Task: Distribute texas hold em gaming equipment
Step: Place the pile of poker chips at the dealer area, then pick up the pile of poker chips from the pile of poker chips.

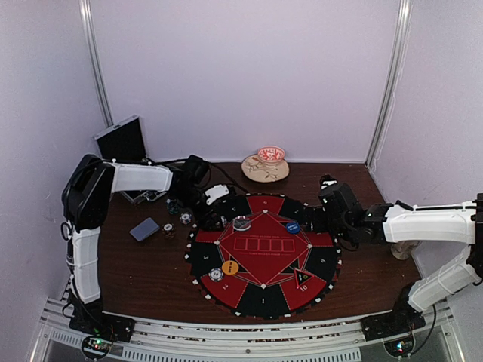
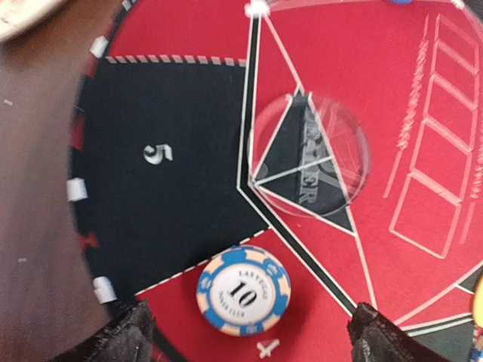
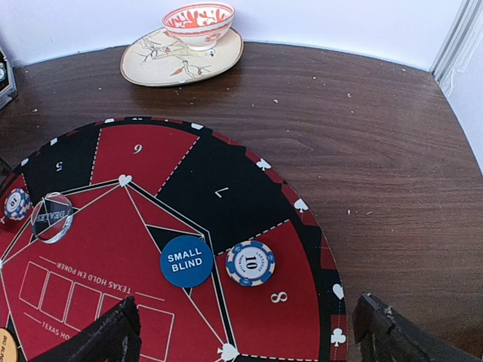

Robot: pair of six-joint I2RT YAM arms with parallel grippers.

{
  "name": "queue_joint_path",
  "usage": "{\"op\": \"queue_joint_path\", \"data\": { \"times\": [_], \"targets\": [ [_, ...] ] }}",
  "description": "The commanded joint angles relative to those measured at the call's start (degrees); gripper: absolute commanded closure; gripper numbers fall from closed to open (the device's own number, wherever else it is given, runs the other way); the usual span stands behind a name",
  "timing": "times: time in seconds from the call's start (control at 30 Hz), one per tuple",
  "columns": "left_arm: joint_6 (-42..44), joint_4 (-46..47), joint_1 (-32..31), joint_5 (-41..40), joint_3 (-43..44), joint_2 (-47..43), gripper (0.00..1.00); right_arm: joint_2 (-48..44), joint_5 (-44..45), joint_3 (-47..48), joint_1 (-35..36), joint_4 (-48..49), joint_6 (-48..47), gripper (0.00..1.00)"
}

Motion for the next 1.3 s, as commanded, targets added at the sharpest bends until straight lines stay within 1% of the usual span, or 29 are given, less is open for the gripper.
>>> {"op": "queue_joint_path", "data": {
  "times": [0.0, 0.07, 0.23, 0.4, 0.57, 0.7, 0.83, 0.97, 1.17, 1.27],
  "targets": [
    [-0.30, 0.83, 0.60, -0.44, -1.38, -7.38, 0.04, -0.35, 0.91, 1.46, 0.51, -0.25, -0.27, 0.00],
    [-0.26, 0.51, 0.99, -0.75, -2.44, -10.12, 0.02, -0.50, 0.85, 1.49, 0.49, -0.33, -0.24, 0.00],
    [-1.43, 1.55, 3.42, -2.90, -7.64, -18.16, 0.02, -1.20, 0.39, 1.53, 0.73, -0.56, -0.57, 0.00],
    [-2.24, 3.71, 7.96, -4.80, -14.90, -26.75, 0.02, -2.29, -0.65, 1.41, 1.13, -0.61, 0.34, 0.00],
    [-1.87, 4.94, 13.35, -4.80, -23.08, -34.79, 0.02, -3.13, -3.95, 3.57, 2.83, -4.09, 1.46, 0.00],
    [-1.10, 6.90, 14.81, -6.22, -27.82, -38.49, 0.02, -4.06, -2.88, 3.30, 5.11, -4.60, 1.27, 0.00],
    [-1.39, 9.99, 15.13, -6.29, -31.16, -38.73, 0.02, -4.28, -1.77, 0.29, 5.92, 0.46, 1.18, 0.00],
    [-0.65, 9.49, 15.77, -7.20, -30.40, -37.28, 0.02, -3.50, -0.75, 0.67, 8.25, -0.11, 1.23, 0.00],
    [2.72, 3.32, 15.95, -7.26, -21.72, -34.78, 0.02, -3.97, 0.30, -0.29, 8.79, 0.41, 0.85, 0.00],
    [4.07, 1.98, 16.29, -4.91, -20.42, -34.47, 0.02, -4.37, 0.22, -0.97, 8.99, 0.88, 1.07, 0.00]
  ]
}}
